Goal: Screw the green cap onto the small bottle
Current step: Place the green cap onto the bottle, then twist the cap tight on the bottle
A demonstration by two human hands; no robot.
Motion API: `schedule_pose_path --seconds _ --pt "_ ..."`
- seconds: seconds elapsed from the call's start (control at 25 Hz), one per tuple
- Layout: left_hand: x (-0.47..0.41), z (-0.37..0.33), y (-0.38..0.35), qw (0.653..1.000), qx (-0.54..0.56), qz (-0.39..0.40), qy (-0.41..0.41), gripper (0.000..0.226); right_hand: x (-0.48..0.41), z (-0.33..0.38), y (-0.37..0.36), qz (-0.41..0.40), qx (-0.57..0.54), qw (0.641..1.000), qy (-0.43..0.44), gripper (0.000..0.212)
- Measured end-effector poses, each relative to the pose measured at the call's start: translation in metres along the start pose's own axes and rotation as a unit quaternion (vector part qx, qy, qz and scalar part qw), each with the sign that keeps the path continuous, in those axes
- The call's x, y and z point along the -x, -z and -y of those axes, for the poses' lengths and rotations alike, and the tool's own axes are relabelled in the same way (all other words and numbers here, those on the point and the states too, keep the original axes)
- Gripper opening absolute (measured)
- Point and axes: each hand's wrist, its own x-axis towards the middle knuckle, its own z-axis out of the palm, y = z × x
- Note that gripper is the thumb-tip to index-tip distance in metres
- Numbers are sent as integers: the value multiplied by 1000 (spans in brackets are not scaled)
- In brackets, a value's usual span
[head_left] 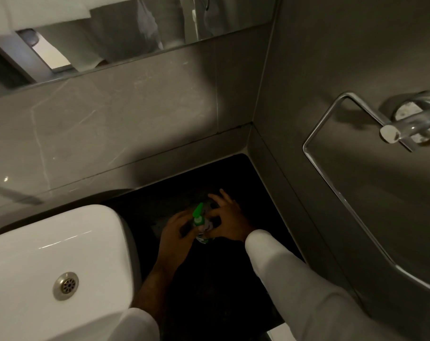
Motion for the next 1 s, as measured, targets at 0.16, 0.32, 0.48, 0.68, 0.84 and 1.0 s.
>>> schedule_pose_path --seconds 0.16,0.32,0.48,0.68,0.84,1.0 --pt "6 -4 -3 1000 3 -21 0 47 -2 -5 -3 -3 -16 1000 -14 52" --pt "1 -11 0 992 -103 -72 13 43 -4 -9 -9 -16 -35 999 -33 56" --pt "-2 -14 4 992 -112 -54 24 64 -7 -13 -10 -28 -41 998 -33 61" --pt "-11 -14 6 975 -218 -35 22 49 -9 -12 -13 -20 -36 999 -27 62" --pt "-8 -4 6 997 -56 48 -12 70 -9 -13 -10 -24 -43 998 -38 64" --pt "-7 -6 0 997 -58 -34 41 46 -9 -13 -12 -33 -40 999 -7 52"
